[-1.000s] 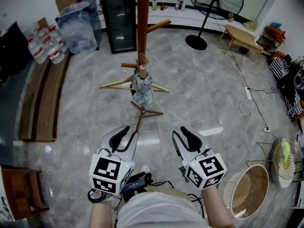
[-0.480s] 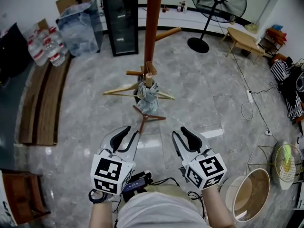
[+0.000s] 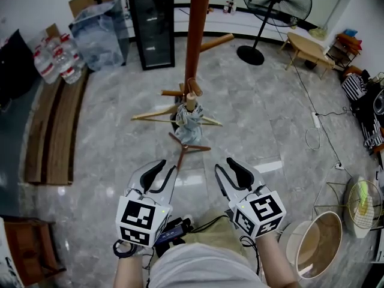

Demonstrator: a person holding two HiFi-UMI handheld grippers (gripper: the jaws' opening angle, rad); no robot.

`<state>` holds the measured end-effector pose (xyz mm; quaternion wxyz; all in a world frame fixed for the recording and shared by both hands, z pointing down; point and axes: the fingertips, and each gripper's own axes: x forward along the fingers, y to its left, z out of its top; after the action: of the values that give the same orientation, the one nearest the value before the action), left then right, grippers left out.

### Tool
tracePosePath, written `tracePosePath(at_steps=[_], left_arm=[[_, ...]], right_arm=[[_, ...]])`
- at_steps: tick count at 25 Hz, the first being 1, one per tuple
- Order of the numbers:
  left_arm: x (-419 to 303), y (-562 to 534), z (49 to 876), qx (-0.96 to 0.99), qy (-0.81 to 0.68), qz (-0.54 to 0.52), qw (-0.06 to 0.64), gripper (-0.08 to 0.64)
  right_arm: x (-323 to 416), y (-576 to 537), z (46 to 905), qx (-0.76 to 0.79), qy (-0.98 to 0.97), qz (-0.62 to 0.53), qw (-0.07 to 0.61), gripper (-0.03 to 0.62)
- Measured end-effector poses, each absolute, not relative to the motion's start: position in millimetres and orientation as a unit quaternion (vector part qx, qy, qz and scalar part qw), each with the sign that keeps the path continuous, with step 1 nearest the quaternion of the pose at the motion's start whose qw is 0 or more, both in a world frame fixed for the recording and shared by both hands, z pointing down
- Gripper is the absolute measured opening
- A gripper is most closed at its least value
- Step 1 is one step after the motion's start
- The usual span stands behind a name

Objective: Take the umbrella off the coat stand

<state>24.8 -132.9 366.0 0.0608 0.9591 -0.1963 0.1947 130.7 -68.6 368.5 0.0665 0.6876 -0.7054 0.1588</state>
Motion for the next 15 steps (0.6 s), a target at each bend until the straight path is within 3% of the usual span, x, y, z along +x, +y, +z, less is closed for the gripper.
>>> tracePosePath(at_steps=[15], left_arm=[[33.8, -165.6, 363.7, 0.946, -0.258, 0.183, 0.072, 0.104]], right_arm=[[156.2, -119.8, 370.2, 0.65, -0.739, 0.154, 0.082, 0.149]])
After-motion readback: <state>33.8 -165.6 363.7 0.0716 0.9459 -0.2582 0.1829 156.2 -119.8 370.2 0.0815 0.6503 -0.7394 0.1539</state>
